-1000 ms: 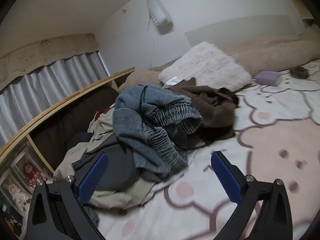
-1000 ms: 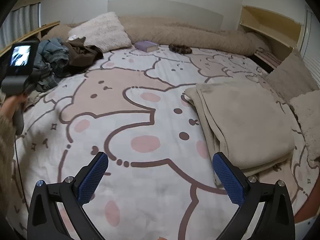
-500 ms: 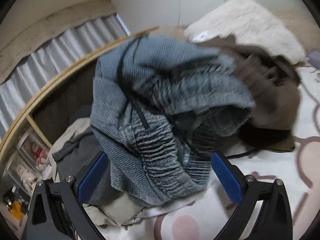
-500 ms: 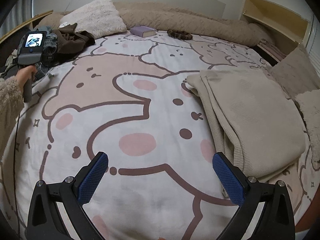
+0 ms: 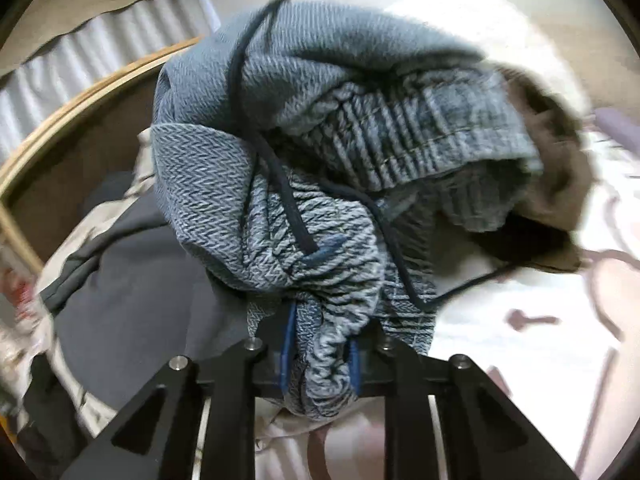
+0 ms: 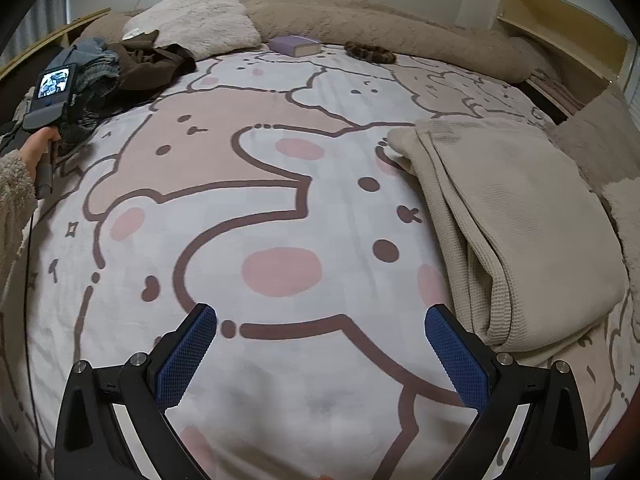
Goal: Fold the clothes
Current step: 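Reach the left gripper into the clothes pile and grasp the blue-grey pants, then lift the blue-grey pants by the waistband with the left gripper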
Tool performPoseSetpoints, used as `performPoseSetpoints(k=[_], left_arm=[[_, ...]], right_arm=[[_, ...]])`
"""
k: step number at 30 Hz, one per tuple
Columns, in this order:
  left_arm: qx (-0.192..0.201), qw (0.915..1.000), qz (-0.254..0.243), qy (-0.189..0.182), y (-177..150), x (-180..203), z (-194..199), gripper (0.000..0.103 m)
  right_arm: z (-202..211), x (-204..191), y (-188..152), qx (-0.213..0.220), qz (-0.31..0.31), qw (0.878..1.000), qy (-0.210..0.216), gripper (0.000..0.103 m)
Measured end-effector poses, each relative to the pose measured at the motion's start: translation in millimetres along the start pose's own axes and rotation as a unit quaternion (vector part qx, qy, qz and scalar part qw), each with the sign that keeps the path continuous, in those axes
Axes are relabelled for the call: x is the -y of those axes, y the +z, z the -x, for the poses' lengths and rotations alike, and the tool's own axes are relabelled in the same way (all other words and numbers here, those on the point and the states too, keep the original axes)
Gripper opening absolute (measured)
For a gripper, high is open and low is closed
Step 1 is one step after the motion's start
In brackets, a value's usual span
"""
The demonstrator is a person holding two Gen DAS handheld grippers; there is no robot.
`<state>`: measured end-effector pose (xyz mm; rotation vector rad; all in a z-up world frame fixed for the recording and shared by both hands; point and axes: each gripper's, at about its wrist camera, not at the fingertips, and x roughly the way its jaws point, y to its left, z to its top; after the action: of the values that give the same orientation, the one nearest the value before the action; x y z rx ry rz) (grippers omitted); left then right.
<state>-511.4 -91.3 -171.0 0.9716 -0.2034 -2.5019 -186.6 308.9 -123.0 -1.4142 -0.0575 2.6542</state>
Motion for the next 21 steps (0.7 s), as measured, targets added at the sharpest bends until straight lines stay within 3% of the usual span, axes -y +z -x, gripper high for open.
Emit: performPoseSetpoints(k=[4, 8, 10, 14, 17, 21], left_arm=[[0.043, 0.9954, -0.011, -0.084, -0.4, -27.0, 38.6, 0.017], [0.094, 0.9864, -0.001, -0.135, 2.2, -82.1, 124.3, 0.014], [0.108, 0.9817, 0.0, -0.157, -1.2, -107.6, 166.9, 0.008], [0.135, 0.9729, -0.014, -0.187, -15.2, -147.3, 242.7, 0.002], [0.191, 0.9624, -0.04, -0.189, -36.1, -162.7, 297.9, 0.0], [0.181, 0.9564, -0.051, -0.223, -59.3, -175.5, 335.9, 0.001]], right_arm=[[12.6, 1.6, 3.0, 0.008, -0.005, 1.0, 0.016, 0.103], [33.1, 7.2, 6.3, 0.02, -0.031, 0.998, 0.054, 0.103], [53.9, 10.3, 5.4, 0.05, -0.046, 0.994, 0.088, 0.103], [103.8, 5.7, -8.3, 0.141, -0.042, 0.976, 0.162, 0.103], [135.7, -2.1, -23.7, 0.206, -0.042, 0.958, 0.197, 0.103], [165.1, -12.4, -41.7, 0.262, -0.048, 0.934, 0.239, 0.103]])
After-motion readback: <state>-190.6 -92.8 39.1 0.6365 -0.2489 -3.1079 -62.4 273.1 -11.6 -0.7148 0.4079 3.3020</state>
